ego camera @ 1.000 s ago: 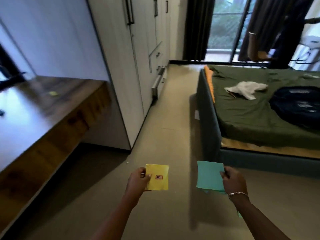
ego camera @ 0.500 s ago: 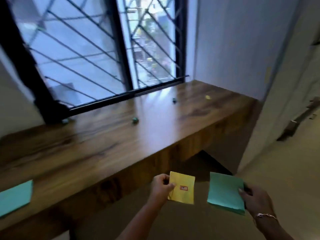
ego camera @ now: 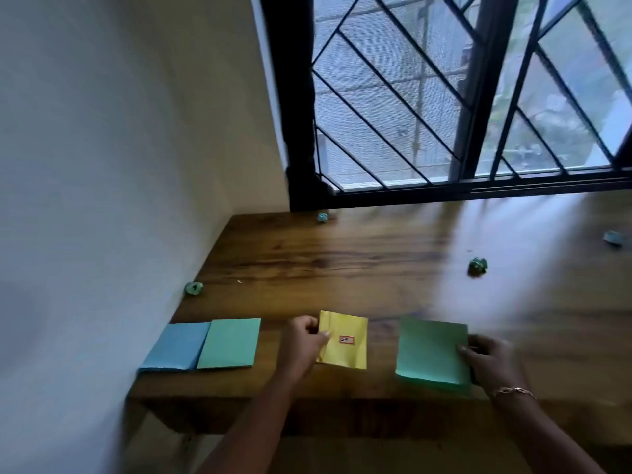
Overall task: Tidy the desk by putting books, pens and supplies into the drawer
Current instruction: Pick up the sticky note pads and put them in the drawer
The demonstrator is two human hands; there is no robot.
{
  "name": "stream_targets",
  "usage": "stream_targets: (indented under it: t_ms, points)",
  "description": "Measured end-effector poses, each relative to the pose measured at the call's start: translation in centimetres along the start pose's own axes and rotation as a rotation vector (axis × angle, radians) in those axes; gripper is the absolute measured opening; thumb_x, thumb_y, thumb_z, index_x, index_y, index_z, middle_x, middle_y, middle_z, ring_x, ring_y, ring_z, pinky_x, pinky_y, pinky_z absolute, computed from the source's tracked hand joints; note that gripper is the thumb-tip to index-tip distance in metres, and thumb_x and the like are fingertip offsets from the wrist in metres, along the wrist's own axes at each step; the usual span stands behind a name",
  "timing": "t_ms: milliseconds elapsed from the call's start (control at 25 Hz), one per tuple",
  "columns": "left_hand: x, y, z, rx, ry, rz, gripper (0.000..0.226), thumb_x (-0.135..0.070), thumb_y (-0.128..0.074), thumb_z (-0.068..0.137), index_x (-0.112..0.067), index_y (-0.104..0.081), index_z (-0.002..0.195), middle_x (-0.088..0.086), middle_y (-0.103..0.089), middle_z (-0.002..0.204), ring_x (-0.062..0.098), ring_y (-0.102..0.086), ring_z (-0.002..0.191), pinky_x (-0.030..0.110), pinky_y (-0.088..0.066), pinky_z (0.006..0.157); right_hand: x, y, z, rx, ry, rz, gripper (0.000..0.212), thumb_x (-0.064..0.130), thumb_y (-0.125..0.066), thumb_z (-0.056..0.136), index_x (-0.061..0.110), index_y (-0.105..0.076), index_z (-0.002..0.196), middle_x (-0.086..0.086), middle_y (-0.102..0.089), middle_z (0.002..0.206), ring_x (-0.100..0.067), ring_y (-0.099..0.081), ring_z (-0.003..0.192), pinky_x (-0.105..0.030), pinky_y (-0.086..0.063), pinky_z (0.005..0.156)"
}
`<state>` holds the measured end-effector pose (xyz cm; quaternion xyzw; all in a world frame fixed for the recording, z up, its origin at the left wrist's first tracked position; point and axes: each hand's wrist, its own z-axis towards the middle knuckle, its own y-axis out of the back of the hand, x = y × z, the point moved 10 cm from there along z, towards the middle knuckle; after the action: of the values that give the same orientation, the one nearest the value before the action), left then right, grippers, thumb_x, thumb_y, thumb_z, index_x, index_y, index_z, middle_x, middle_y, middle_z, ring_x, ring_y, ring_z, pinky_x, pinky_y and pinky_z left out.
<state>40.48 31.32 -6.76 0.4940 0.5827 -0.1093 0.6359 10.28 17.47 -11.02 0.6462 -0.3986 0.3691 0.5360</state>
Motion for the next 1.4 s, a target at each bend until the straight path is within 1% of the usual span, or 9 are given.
stream_targets:
  t_ms: [80,280,480,680,760,880,1000,1240,1400]
  points:
    - [1.4,2.6,1.4,-0.078,0.067,0.096,0.036,-0.012,-0.063,0.087,-0.004,-0.058,0.121,0.011,-0.063,0.119,0.023,-0.06,0.107,0.032,-0.05,0.086,1.3,-3.0,0.6,0.046,0.007,-0.034,0.015,-0.005,-0.064,0.079,-0.004,-0.07,0.093,-0.026,-0.069,0.095,-0.035,-0.066,0.087,-0.053,-0.053,0.082]
    - [3.3,5.6,2.8,-0.163,0.169,0.304,0.042,-0.016,-0.062,0.088,-0.006,-0.053,0.128,0.01,-0.06,0.125,0.022,-0.057,0.114,0.029,-0.045,0.092,5.1,-7.7,0.9,0.089,0.115,-0.17,0.024,0.001,-0.068,0.078,-0.005,-0.069,0.101,-0.022,-0.069,0.1,-0.031,-0.065,0.092,-0.031,-0.044,0.074]
    - [-0.8,3.8,1.1,-0.292,-0.226,0.729,0.04,-0.019,-0.053,0.093,-0.014,-0.048,0.133,0.004,-0.052,0.131,0.019,-0.047,0.121,0.027,-0.042,0.096,6.6,-10.5,0.1,0.106,0.184,-0.356,0.025,0.013,-0.068,0.08,0.005,-0.07,0.104,-0.019,-0.069,0.102,-0.033,-0.065,0.095,-0.032,-0.044,0.071]
    - [1.9,-2.0,-1.6,-0.043,-0.408,0.875,0.046,-0.045,-0.033,0.092,-0.021,-0.069,0.106,-0.003,-0.07,0.11,0.018,-0.066,0.105,0.028,-0.053,0.084,9.0,-12.3,-5.3,0.097,0.958,-0.626,0.038,0.028,-0.046,0.088,0.011,-0.062,0.118,-0.014,-0.062,0.122,-0.035,-0.063,0.104,-0.037,-0.054,0.08]
    - [3.4,-2.7,-1.9,0.004,-0.373,0.92,0.064,-0.052,-0.008,0.097,-0.021,-0.059,0.119,-0.004,-0.065,0.121,0.015,-0.063,0.11,0.03,-0.048,0.093,7.1,-14.4,-7.6,0.199,1.117,-0.796,0.055,0.05,-0.024,0.095,0.021,-0.038,0.14,-0.002,-0.035,0.148,-0.023,-0.036,0.135,-0.028,-0.033,0.106]
    - [4.2,-2.6,-2.0,0.123,-0.27,0.927,0.096,-0.068,0.016,0.083,-0.014,-0.038,0.141,0.003,-0.032,0.15,0.021,-0.034,0.137,0.034,-0.025,0.109,5.5,-16.4,-8.6,0.264,1.118,-0.877,0.072,0.066,-0.012,0.091,0.024,-0.002,0.148,-0.001,-0.027,0.15,-0.019,0.008,0.144,-0.031,-0.008,0.111]
    - [4.0,-2.6,-1.6,0.153,-0.283,0.855,0.124,-0.08,0.039,0.044,-0.023,0.007,0.149,-0.004,0.026,0.148,0.016,0.025,0.138,0.032,0.014,0.111,5.7,-17.6,-8.9,0.277,1.061,-0.942,0.068,0.067,-0.011,0.09,0.027,-0.026,0.144,-0.006,-0.051,0.135,-0.021,0.012,0.144,-0.033,-0.006,0.109]
    - [4.5,-1.7,-1.5,0.155,-0.307,0.895,0.122,-0.079,0.039,0.043,-0.027,0.008,0.149,-0.005,0.026,0.152,0.011,0.027,0.137,0.031,0.017,0.11,6.3,-19.6,-9.0,0.329,1.011,-0.958,0.07,0.068,-0.008,0.09,0.022,-0.041,0.131,-0.012,-0.053,0.133,-0.025,-0.014,0.138,-0.034,-0.006,0.108]
    - [4.7,-1.1,-1.7,0.161,-0.296,0.886,0.121,-0.077,0.042,0.042,-0.028,0.009,0.148,-0.008,0.032,0.142,0.01,0.029,0.135,0.029,0.018,0.109,6.4,-20.1,-9.1,0.318,1.016,-0.952,0.07,0.067,-0.008,0.09,0.021,-0.042,0.131,-0.01,-0.051,0.135,-0.025,0.008,0.144,-0.035,-0.006,0.109]
